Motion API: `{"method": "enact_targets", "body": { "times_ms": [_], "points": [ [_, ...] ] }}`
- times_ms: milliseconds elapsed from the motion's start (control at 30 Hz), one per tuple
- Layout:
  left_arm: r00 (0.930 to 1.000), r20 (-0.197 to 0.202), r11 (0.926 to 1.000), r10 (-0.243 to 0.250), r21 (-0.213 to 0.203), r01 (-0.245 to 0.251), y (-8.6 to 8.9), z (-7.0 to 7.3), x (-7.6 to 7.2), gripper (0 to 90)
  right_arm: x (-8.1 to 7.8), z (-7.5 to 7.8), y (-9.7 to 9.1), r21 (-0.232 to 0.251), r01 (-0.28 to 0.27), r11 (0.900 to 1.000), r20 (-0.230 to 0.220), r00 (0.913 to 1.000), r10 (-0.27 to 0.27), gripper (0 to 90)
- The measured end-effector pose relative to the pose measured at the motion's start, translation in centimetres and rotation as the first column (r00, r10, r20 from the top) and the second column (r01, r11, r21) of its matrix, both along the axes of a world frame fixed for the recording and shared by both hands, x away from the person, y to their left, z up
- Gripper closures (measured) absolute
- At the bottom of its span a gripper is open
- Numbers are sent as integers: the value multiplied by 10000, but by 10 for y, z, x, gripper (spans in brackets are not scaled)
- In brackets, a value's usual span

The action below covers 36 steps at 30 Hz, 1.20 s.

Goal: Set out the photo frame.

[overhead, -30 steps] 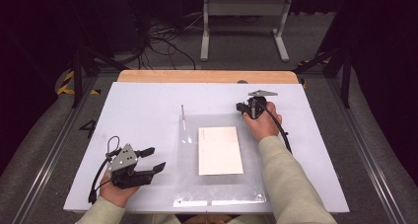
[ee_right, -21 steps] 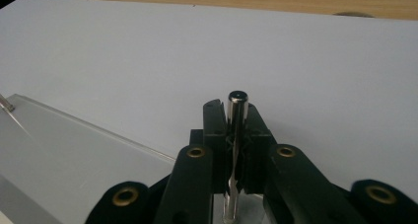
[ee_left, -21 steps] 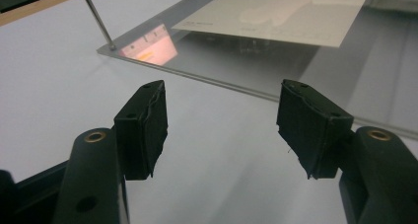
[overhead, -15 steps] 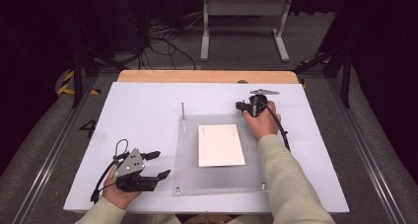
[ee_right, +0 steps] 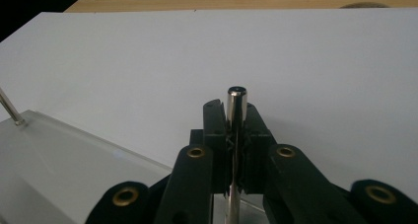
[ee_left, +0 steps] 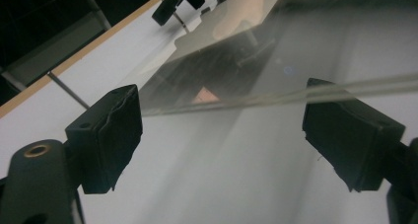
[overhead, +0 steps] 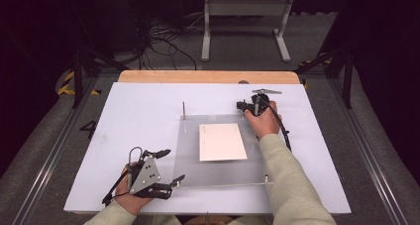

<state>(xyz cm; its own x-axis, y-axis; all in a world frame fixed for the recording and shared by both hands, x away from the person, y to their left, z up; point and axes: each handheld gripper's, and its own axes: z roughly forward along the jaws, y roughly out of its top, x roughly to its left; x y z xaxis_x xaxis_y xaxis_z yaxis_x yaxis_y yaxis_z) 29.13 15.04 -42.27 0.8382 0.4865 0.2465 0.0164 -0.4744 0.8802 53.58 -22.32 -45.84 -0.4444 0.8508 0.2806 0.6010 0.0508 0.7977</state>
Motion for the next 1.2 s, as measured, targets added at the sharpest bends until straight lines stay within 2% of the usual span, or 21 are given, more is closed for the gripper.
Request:
{"method": "enact_targets", "body": {
  "times_ms": [33,167,200,267,400,467,700,800,833,1000,1133,1200],
  "points": [
    [10000,0,10000,0,0,0,0,0,0,187,0,0,0,0,0,10000,0,10000,0,845],
    [9994,-281,9985,-189,-517,174,-4,2,4,256,1,0,0,73,4,10000,-40,10000,-4,845],
    [9994,-284,9982,-210,-562,194,-4,3,5,320,1,0,-1,103,-11,9999,-51,10000,11,844],
    [9990,-407,9978,-180,-652,153,-5,3,6,355,1,0,-1,120,-28,9999,-54,10000,29,844],
    [9994,-201,9952,276,-928,-294,-1,8,7,454,1,-1,-1,239,33,9997,-106,9999,-31,844],
    [9992,-267,9942,298,-1025,-324,1,8,8,455,1,-1,-1,283,63,9996,-133,9999,-59,844],
    [9991,-248,9964,358,-764,-376,0,8,9,455,0,3,-1,172,29,9998,-315,9995,-24,831],
    [9986,-270,9966,466,-670,-483,-1,8,9,452,-2,5,-5,482,201,9986,-680,9975,-168,779],
    [9985,-293,9966,465,-673,-484,-1,8,9,451,-2,6,-7,434,228,9988,-709,9973,-197,755],
    [9985,-306,9966,457,-677,-476,-1,9,11,449,-13,19,-17,329,181,9993,-252,9995,-173,684],
    [9985,-308,9966,455,-671,-474,-1,10,11,449,-24,28,-24,-72,76,9999,84,9999,-76,638],
    [9984,-332,9965,457,-685,-479,-1,10,11,450,-31,32,-28,-98,17,10000,198,9998,-15,631]
  ]
}}
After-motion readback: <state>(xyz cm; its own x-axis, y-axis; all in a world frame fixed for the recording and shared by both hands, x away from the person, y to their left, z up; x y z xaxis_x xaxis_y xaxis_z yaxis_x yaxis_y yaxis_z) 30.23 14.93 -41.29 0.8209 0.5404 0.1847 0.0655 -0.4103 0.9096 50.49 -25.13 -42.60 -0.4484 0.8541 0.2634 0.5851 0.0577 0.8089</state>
